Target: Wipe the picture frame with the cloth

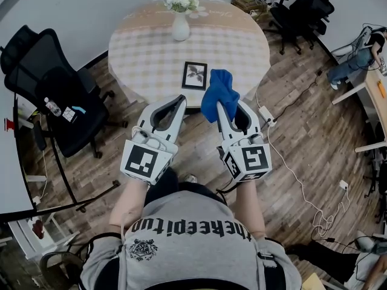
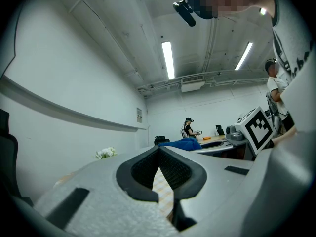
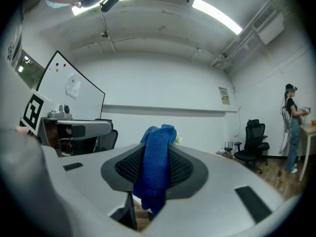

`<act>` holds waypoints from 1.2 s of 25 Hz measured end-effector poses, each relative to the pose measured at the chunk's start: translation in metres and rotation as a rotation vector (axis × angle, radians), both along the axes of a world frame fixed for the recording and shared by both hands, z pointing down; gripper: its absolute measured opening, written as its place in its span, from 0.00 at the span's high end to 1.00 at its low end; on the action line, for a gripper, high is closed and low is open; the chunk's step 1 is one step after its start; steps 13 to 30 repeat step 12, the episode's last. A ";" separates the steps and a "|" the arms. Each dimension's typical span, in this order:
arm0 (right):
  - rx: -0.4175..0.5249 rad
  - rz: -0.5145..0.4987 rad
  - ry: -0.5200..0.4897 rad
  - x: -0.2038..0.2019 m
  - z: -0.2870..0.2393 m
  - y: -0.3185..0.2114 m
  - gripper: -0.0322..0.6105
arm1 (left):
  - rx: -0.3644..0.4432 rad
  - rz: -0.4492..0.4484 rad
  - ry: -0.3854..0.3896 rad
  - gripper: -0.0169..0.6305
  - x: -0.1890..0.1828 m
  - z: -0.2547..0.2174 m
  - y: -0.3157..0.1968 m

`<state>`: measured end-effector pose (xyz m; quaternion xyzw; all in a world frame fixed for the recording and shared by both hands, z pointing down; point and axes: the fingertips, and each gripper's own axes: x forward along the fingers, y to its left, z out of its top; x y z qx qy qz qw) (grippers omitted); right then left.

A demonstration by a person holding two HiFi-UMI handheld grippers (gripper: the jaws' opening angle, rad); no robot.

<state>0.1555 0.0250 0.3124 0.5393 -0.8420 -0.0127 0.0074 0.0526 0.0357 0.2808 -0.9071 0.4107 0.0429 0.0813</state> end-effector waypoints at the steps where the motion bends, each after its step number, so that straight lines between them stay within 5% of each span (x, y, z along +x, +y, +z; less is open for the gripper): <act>1: 0.001 0.000 -0.002 0.000 0.000 -0.001 0.76 | -0.001 -0.004 -0.001 0.95 0.000 -0.001 -0.001; 30: 0.001 -0.011 -0.007 -0.001 0.000 -0.010 0.76 | -0.007 -0.007 -0.002 0.95 0.001 0.002 -0.010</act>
